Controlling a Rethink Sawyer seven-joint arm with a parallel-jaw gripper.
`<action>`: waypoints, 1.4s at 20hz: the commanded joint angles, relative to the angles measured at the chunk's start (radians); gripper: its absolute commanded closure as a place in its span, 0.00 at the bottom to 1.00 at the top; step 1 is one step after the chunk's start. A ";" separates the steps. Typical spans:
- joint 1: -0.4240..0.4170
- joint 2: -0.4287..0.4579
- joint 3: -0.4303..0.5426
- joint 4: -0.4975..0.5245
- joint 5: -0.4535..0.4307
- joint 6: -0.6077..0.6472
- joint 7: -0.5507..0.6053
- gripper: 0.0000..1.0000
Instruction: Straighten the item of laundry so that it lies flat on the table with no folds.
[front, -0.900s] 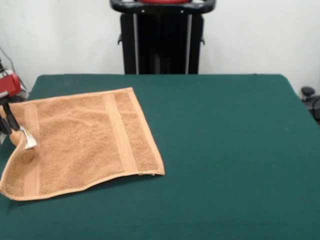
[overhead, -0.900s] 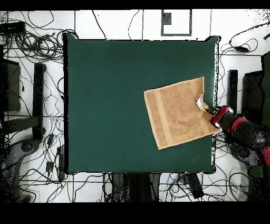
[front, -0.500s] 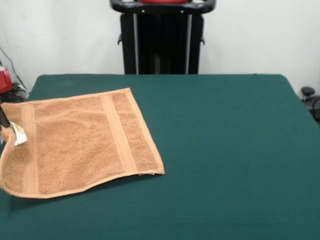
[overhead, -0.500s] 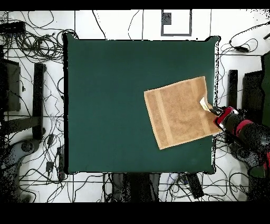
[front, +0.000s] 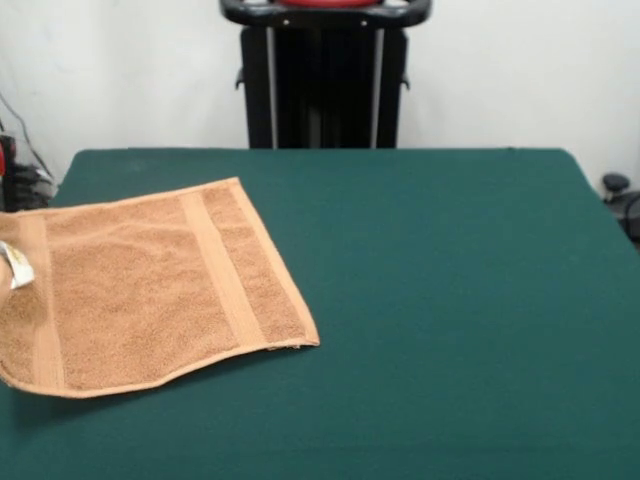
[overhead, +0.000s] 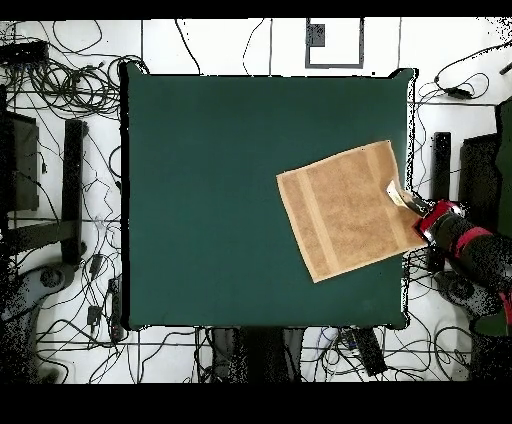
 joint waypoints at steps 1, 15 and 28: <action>0.045 0.004 -0.058 0.025 0.020 -0.067 0.091 1.00; 0.028 0.008 -0.069 0.065 0.046 -0.094 0.130 0.00; 0.050 -0.043 -0.110 0.110 0.009 -0.157 0.134 0.00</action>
